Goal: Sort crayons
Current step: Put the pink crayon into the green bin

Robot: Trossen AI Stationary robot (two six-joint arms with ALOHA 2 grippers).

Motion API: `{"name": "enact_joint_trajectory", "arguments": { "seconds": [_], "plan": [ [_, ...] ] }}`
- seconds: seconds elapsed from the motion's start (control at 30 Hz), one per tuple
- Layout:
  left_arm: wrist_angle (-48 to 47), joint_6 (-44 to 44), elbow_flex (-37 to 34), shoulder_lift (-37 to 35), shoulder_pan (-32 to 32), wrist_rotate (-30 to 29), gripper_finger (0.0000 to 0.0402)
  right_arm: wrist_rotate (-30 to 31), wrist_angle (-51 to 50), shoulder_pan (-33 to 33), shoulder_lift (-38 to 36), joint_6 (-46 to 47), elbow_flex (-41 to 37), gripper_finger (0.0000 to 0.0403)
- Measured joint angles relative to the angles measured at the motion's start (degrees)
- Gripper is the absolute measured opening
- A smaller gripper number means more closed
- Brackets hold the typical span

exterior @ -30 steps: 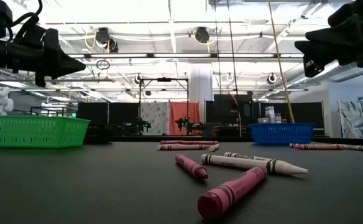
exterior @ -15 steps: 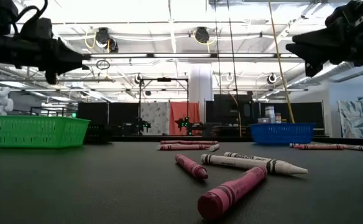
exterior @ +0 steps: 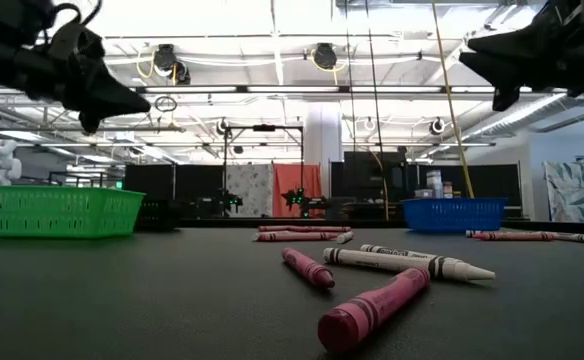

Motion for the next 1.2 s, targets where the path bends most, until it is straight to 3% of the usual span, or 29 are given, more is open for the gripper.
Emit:
{"name": "enact_joint_trajectory", "arguments": {
  "seconds": [0.27,0.43,0.6,0.9,1.2],
  "plan": [
    [-15.1,5.8,13.0,8.9,-2.7,2.4,0.0051,11.7,1.4,0.0,0.0,-1.3,0.0,0.0105],
    [-21.2,7.1,16.2,14.2,-6.3,2.8,0.0051,12.1,1.4,0.0,0.0,-2.0,0.0,0.0105],
    [-22.1,5.4,16.5,20.3,-12.2,5.1,0.0051,12.2,1.2,0.0,0.0,-2.0,0.8,0.0105],
    [-17.4,-8.8,17.7,33.8,-25.3,2.2,0.0051,12.3,1.1,0.0,0.1,-10.7,4.0,0.0105],
    [-21.0,-12.4,25.3,44.5,-26.5,-0.4,0.0058,20.9,-2.5,0.0,0.1,-10.6,4.1,0.0105]
  ]
}}
